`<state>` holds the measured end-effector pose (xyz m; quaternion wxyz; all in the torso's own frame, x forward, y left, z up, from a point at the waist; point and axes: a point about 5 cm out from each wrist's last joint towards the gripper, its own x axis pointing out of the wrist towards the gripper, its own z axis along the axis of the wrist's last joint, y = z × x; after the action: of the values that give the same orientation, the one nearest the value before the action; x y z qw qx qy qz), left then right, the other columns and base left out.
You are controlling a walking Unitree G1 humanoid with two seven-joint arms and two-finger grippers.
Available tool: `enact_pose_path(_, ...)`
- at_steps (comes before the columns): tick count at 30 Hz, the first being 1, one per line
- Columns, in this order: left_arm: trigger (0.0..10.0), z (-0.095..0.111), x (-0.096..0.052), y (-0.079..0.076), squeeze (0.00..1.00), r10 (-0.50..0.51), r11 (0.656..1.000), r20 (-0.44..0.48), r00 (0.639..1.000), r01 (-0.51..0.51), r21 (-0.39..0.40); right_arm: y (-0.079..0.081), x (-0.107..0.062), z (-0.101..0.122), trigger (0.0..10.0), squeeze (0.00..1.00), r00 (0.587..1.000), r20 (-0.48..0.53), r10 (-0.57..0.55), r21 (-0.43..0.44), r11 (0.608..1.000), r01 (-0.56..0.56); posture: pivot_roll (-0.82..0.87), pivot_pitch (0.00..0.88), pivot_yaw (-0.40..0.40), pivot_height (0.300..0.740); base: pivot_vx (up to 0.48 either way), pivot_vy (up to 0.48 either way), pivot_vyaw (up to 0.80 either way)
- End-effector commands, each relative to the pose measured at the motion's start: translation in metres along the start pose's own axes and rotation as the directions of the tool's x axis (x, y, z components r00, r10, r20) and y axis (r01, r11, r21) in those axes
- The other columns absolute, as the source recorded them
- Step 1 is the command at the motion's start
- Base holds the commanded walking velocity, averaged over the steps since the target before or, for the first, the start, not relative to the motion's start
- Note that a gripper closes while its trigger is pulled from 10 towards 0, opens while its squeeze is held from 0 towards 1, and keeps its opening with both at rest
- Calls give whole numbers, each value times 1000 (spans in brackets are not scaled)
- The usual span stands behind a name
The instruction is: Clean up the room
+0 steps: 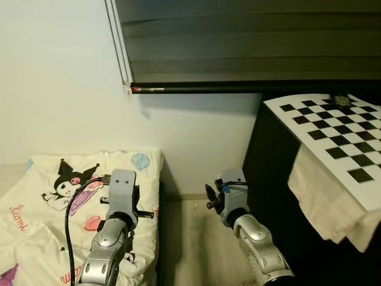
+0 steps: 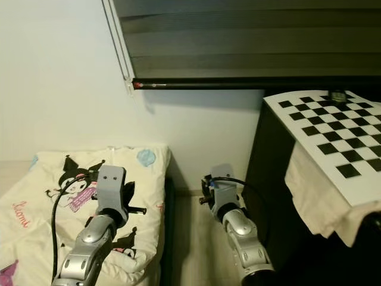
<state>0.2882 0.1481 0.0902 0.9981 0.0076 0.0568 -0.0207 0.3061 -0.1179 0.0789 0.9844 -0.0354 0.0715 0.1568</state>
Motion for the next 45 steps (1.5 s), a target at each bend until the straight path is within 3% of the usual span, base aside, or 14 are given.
enact_pose_path(1, 10000, -6, -3, 0, 0, 6, 1000, -27, 1000, -6, 15, 3, -1, -6, 10000, 0, 1000, -23, 6, 12, 1000, -6, -60, 90, 32, 740, 0, -386, 0)
enact_pose_path(12, 10000, -7, -4, 2, 0, 25, 1000, -44, 999, -24, 15, 4, -3, -6, 10000, 0, 1000, -25, 8, 22, 1000, -7, -61, 91, 31, 740, 0, -420, 0)
enact_pose_path(19, 10000, -11, -2, 4, 0, 13, 999, -101, 995, -17, -37, 5, -3, -6, 10000, 0, 1000, -24, 10, 30, 999, -9, -61, 94, 30, 740, 0, 274, 0)
enact_pose_path(25, 10000, -10, -2, 7, 0, 26, 999, -90, 996, -23, 36, 4, -4, -7, 10000, 0, 1000, -27, 9, 32, 999, -8, -60, 100, 29, 740, 0, 239, 0)
enact_pose_path(32, 10000, -13, -3, 4, 0, 14, 998, -97, 995, -7, 67, 4, -3, -7, 10000, 0, 999, -31, 14, 10, 1000, -14, -59, 105, 29, 740, 0, 0, 0)
enact_pose_path(36, 10000, -11, -4, 2, 0, -5, 999, -76, 997, 8, 49, 6, -2, -7, 10000, 0, 999, -41, 23, -51, 998, -25, -55, 105, 27, 740, 0, 0, 800)
enact_pose_path(45, 10000, -10, -4, 1, 0, -5, 999, -68, 998, 8, 52, 8, -1, -6, 10000, 0, 999, -39, 36, -27, 999, -38, -51, 111, 23, 740, 0, 0, 800)
